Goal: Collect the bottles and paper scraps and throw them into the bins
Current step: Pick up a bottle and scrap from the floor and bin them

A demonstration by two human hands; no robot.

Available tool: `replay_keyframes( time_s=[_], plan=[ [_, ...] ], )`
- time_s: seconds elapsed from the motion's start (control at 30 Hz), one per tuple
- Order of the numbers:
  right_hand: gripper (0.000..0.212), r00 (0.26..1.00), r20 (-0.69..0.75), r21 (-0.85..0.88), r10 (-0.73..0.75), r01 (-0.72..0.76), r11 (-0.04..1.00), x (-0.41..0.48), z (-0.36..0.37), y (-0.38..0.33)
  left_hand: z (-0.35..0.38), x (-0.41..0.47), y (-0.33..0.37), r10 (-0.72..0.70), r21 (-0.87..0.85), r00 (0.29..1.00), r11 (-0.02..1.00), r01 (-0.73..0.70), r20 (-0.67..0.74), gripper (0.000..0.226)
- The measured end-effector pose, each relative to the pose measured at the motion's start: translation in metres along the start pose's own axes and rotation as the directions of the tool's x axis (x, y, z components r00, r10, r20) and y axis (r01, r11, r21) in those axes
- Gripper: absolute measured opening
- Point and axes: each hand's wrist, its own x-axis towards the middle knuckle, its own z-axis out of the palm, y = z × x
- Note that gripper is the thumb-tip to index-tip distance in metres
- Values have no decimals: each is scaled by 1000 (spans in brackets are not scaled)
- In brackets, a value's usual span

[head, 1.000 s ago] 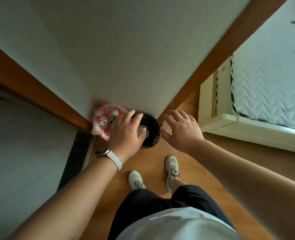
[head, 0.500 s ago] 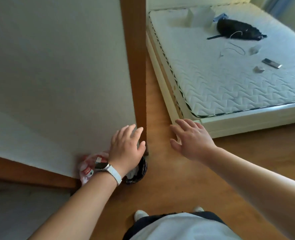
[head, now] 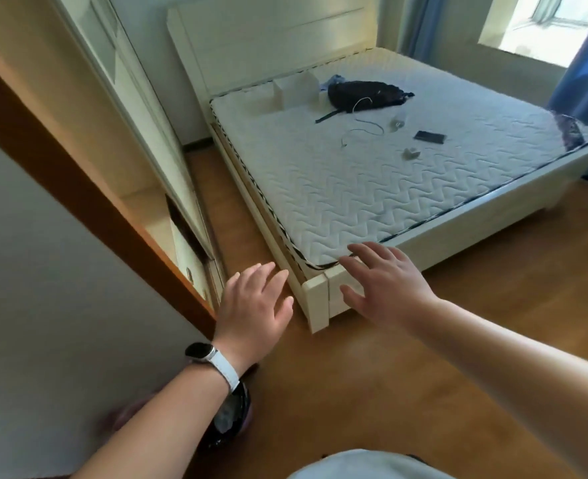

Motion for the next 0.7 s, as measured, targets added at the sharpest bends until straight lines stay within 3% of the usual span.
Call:
replay_keyframes(
  time_s=[0.33, 0.7],
  plan=[
    [54, 982, -69, 27, 175, -173, 984, -40, -14, 134, 36, 94, 115, 181, 5, 983, 983, -181, -41, 40],
    [54, 910, -108, 47, 400, -397, 917, -58, 2, 218, 85, 182, 183, 352, -100, 936, 932, -349, 5, 45]
  ],
)
